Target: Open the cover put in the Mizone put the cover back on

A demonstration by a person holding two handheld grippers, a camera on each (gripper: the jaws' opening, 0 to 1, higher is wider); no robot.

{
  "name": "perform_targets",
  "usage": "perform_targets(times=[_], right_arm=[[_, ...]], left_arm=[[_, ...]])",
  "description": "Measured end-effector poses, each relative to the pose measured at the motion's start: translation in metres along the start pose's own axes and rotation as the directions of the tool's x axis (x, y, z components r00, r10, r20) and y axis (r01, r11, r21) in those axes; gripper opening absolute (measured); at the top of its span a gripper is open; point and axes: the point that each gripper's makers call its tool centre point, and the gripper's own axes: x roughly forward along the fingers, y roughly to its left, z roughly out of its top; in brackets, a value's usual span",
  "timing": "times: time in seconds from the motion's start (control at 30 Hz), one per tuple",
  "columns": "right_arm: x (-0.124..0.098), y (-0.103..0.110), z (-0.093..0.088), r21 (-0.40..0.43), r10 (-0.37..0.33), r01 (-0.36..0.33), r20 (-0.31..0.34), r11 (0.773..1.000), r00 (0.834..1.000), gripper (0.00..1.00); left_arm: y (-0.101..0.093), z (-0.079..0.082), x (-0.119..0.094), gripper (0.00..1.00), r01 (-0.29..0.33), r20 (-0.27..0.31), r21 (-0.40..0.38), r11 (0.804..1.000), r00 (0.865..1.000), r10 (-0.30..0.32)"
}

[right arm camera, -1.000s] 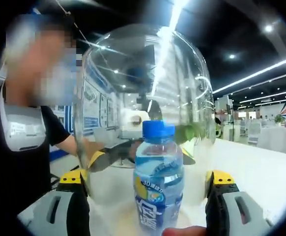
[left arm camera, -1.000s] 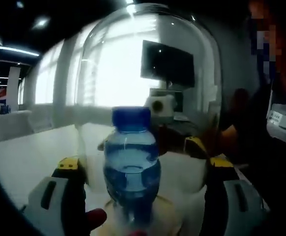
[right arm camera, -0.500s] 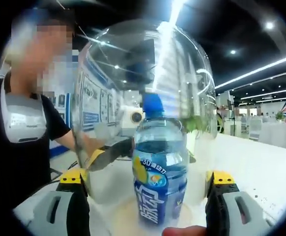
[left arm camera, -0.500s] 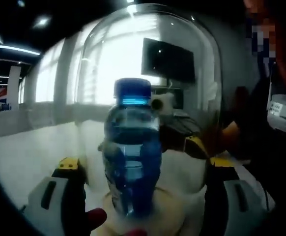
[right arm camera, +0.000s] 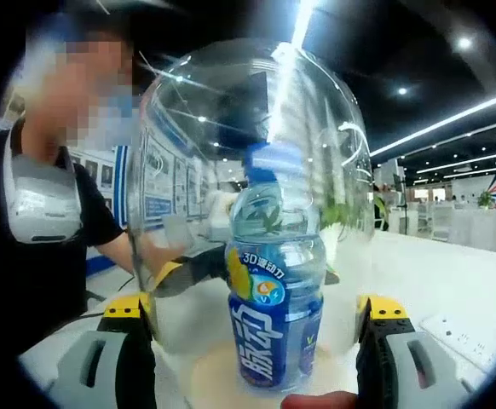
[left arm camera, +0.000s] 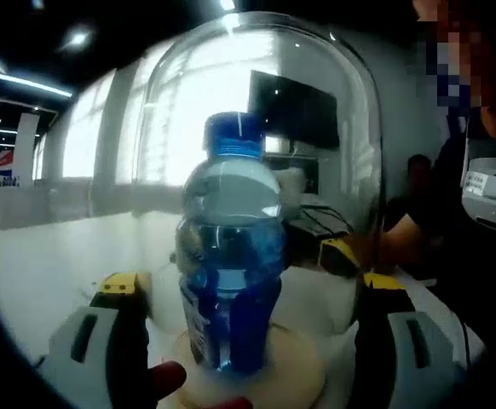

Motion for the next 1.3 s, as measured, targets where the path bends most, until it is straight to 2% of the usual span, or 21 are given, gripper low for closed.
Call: perform_targets(times=[0.2,0.53,0.7,0.8,0.83,0.97,1.3], right_arm=[[0.0016,-0.0006,-0.0012,0.014,0.004,-0.004,0.001,1.000,1.000,0.90],[0.0055,-0.0039,-0.0019,0.023,0.007,-0.007,0.002,1.000,1.000,0.90],[0.0063,-0.0067,-0.0020,0.045,0.006,-0.007,0.017,0.999,1.000,0.90],[0.0084,-0.0089,-0.0037,0.036,0.006,-0.007,0.014,0.999,1.000,0.90],[0.0089,-0.0087,-0.0055,0.013,0.008,-0.009,0.010,1.000,1.000,0.90],[0.0073,-0.0070,-0.0068,0.017,0.009,-0.009,0.007,1.000,1.000,0.90],[0.0060,-0.0061,-0.0058,0.019,0.003,-0.004,0.053,1.000,0.999,0.90]], left_arm=[[0.0016,-0.0004,0.0011,0.85,-0.005,-0.044,-0.001,1.000,0.999,0.005],[0.0040,-0.0022,-0.0016,0.86,-0.009,-0.053,-0.008,1.000,0.999,0.009],[0.0069,-0.0037,-0.0022,0.86,-0.015,-0.043,-0.035,0.999,0.999,0.013],[0.0084,-0.0065,-0.0034,0.86,-0.016,-0.057,-0.025,1.000,0.998,0.015],[0.0085,-0.0074,-0.0032,0.86,-0.016,-0.054,0.001,1.000,0.998,0.016],[0.0072,-0.0088,-0.0030,0.86,-0.015,-0.061,-0.005,1.000,0.998,0.015],[0.0074,-0.0079,-0.0030,0.86,-0.021,-0.028,-0.001,1.000,0.999,0.021]])
